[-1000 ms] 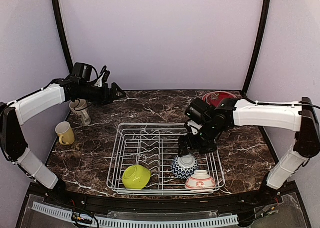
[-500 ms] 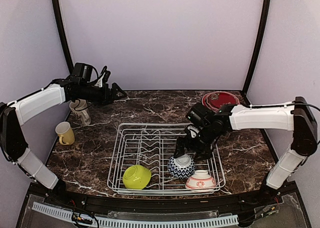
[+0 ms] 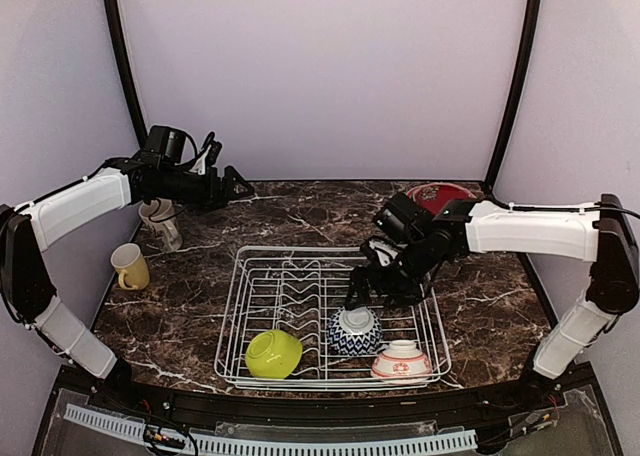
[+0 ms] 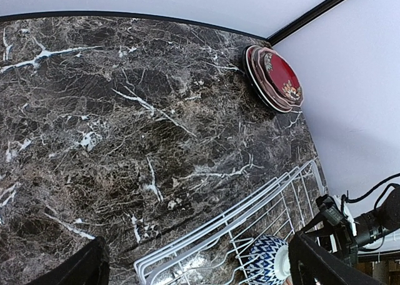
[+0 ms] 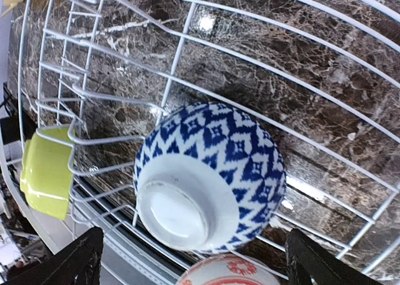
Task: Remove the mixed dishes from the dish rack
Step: Move the bowl to the dish rack, then grab the bowl from the dish rack.
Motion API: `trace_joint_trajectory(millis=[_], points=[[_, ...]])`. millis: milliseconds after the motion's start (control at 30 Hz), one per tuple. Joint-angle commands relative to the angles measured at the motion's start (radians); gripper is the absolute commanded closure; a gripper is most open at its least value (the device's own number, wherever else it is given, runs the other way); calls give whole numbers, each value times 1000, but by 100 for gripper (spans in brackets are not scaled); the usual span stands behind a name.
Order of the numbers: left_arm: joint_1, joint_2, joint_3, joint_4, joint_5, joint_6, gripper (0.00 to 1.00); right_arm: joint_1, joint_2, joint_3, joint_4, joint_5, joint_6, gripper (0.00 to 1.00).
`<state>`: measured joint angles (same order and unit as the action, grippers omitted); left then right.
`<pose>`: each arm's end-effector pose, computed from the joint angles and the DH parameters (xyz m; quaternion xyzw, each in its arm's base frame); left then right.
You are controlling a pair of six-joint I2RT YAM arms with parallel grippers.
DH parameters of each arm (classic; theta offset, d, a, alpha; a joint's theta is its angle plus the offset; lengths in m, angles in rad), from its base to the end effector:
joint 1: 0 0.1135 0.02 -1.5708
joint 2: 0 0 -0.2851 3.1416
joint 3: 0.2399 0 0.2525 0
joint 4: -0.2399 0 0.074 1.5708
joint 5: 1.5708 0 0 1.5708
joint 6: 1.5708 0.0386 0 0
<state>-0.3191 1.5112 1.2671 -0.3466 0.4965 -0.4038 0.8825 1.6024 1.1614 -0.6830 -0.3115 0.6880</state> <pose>0.3220 -0.1257 0.3369 0.0793 0.8594 -0.3641 0.3501 0.1968 0.2580 0.2481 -0.1277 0.9555 0.2617 0.0478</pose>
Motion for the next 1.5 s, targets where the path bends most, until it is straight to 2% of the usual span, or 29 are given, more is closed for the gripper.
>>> trace_joint_trajectory(millis=[0,67,133,300,600,700,833,1000,1133,1400,1467], points=[[-5,-4,18,-10,21,3,1,-1,-51,74,-296,17,-252,1],[-6,-3,17,-9,19,3,1,11,-52,95,-422,65,-275,1],[-6,-1,17,-9,19,3,1,12,-85,73,-475,74,-248,1],[-13,5,18,-9,20,2,1,18,-188,-8,-398,-40,-84,1],[-25,-4,18,-14,9,8,1,59,-183,-67,-343,-24,24,2],[-28,-9,21,-19,-3,16,1,75,-150,-67,-345,-6,28,6],[-30,-15,23,-24,-13,21,1,88,-127,-72,-331,5,41,17],[-31,-13,24,-25,-6,21,1,113,-110,-73,-346,38,46,19],[-31,-15,25,-24,-7,21,1,113,-105,-72,-337,55,52,31],[-32,-16,25,-26,-10,22,1,117,-108,-95,-329,65,67,32],[-32,-17,25,-26,-10,22,1,120,-111,-101,-331,69,71,37]])
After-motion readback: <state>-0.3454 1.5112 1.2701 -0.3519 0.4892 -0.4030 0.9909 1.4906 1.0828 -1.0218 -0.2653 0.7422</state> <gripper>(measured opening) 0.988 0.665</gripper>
